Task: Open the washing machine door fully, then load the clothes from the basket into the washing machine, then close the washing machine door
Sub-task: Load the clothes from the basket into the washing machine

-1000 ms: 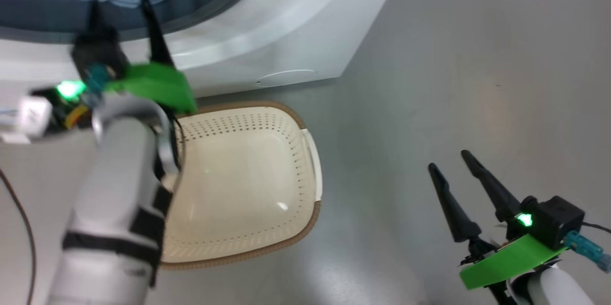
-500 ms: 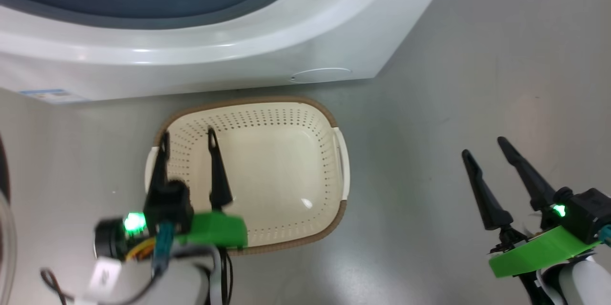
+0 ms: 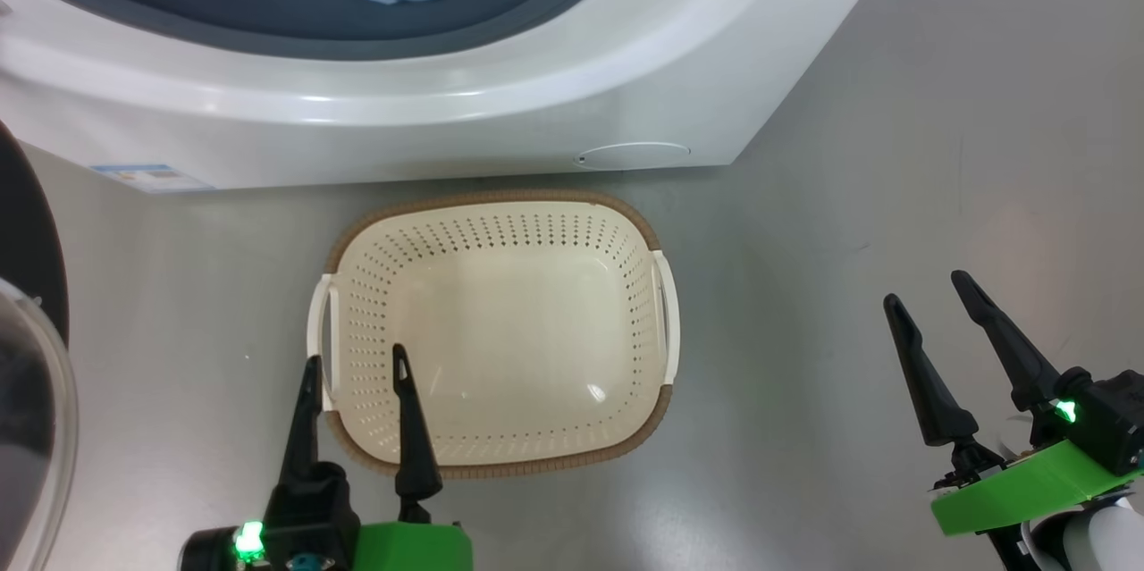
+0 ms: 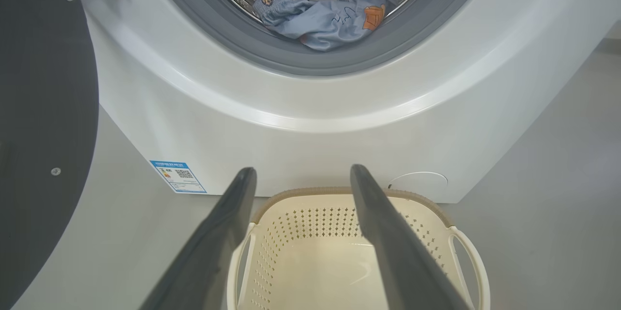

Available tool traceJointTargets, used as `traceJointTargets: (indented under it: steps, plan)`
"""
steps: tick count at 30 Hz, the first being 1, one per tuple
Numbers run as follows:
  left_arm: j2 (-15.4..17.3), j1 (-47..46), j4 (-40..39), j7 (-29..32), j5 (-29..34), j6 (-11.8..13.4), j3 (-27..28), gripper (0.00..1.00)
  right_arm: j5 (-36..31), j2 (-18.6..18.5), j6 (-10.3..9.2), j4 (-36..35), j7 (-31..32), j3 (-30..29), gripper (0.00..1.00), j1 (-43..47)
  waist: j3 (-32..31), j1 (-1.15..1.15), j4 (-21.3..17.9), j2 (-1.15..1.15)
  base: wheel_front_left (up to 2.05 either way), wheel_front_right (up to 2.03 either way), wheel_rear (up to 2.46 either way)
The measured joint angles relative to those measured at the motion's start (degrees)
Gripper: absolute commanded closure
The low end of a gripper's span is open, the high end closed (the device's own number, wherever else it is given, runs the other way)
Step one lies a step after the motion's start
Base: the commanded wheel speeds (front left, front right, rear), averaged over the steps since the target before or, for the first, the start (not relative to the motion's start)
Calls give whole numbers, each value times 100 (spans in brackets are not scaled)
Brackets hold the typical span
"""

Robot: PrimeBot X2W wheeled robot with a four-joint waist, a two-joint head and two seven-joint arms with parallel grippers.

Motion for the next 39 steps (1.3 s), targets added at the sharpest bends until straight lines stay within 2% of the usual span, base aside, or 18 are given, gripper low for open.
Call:
traceJointTargets:
  steps: [7, 11, 18, 26, 29, 33, 39]
  plan:
    - [102, -170, -31, 5, -1, -12, 99, 0, 0, 66, 0, 8, 0, 88, 0, -17, 105, 0, -98, 0, 0, 0, 0]
    - [159, -660, 189, 149, -29, -114, 186, 0, 10, 165, 0, 56, 0, 188, 0, -74, 147, 0, -244, 0, 0, 0, 0]
    - [331, -1814, 800, 801, -114, -293, 404, 0, 40, 399, 0, 237, 0, 346, 0, -164, 186, 0, -599, 0, 0, 0, 0]
    - [606, -3312, 1935, 1727, -364, -521, 798, 0, 81, 624, 0, 487, 0, 423, 0, -201, 137, 0, -1052, 0, 0, 0, 0]
    - [780, -3885, 2699, 2025, -470, -635, 924, 0, 121, 697, 0, 600, 0, 509, 0, -185, 92, 0, -1280, 0, 0, 0, 0]
    - [922, -4292, 3438, 2207, -487, -668, 1026, 0, 122, 758, 0, 649, 0, 546, 0, -143, 48, 0, -1512, 0, 0, 0, 0]
    - [1017, -4795, 4288, 2221, -602, -971, 1077, 0, 124, 759, 0, 742, 0, 621, 0, 39, -17, 0, -1796, 0, 0, 0, 0]
